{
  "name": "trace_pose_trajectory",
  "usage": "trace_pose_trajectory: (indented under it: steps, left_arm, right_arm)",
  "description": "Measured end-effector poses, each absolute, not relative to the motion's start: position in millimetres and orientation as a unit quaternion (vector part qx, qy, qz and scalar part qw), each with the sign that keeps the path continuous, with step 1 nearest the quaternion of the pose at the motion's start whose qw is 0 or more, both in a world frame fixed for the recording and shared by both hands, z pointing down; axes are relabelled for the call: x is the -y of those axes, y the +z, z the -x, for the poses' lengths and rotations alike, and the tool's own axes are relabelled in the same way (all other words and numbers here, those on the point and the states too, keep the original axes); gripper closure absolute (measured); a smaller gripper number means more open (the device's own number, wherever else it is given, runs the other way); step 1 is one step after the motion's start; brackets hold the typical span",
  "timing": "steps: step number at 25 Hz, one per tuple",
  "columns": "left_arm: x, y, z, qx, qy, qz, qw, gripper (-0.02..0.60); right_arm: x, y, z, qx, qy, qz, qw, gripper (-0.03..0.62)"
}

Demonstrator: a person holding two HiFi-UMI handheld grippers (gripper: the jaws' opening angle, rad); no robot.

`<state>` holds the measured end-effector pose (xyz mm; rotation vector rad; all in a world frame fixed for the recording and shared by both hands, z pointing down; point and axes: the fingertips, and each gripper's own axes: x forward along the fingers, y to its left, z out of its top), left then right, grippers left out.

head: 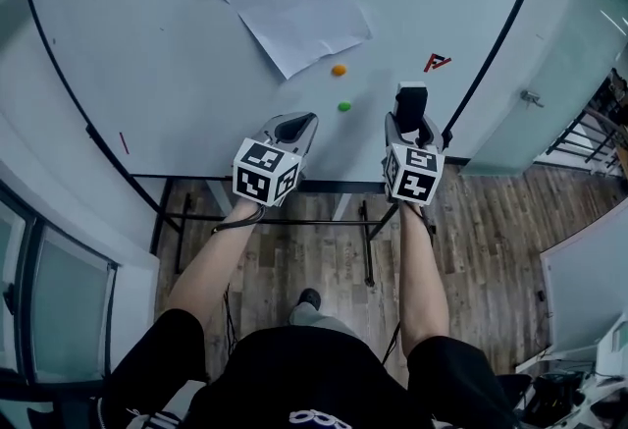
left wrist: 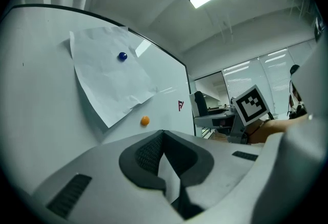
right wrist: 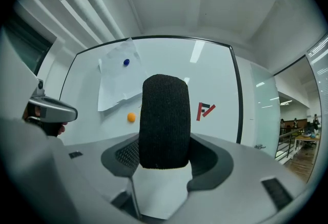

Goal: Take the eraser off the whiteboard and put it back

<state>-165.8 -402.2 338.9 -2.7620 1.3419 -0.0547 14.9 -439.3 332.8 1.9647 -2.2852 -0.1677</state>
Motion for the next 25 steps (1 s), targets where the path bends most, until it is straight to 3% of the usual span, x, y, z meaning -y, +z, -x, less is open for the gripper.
trace_pose_trajectory:
  steps: [25]
  left_arm:
    - [500, 359, 166, -0.434, -0.045, 0.899, 0.035, 0.569]
  right_arm:
    - [562, 350, -16, 0.745, -0.019, -0.665, 0.05, 0.321]
